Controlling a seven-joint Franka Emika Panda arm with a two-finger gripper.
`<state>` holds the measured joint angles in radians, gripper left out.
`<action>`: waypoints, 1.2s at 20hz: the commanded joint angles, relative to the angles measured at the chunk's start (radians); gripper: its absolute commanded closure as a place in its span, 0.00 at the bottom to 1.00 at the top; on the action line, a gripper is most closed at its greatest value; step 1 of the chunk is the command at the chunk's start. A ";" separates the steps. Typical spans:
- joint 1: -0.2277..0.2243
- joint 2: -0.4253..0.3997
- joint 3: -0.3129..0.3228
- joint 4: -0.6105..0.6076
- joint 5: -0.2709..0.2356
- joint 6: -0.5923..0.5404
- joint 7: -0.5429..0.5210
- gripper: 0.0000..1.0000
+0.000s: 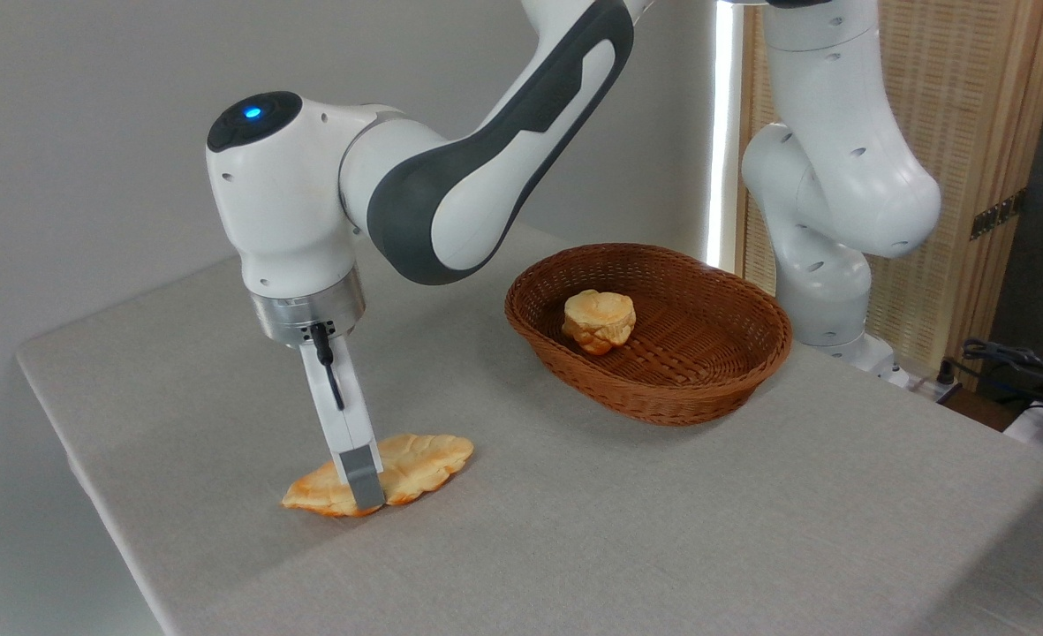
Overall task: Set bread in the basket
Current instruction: 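Close the gripper fingers on the edge of the flat bread, then lift the flat bread and carry it toward the wicker basket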
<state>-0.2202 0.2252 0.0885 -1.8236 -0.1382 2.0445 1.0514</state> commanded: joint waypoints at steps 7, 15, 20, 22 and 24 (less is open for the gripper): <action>-0.001 -0.009 0.008 -0.003 -0.017 0.014 0.015 0.40; -0.001 -0.125 0.013 -0.008 -0.017 -0.033 -0.091 0.39; -0.002 -0.239 0.014 -0.028 -0.015 -0.129 -0.215 0.39; -0.007 -0.285 0.011 -0.066 -0.011 -0.129 -0.287 0.38; -0.008 -0.346 0.011 -0.114 -0.011 -0.136 -0.320 0.36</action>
<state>-0.2205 -0.0258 0.0963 -1.8501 -0.1383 1.9146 0.7951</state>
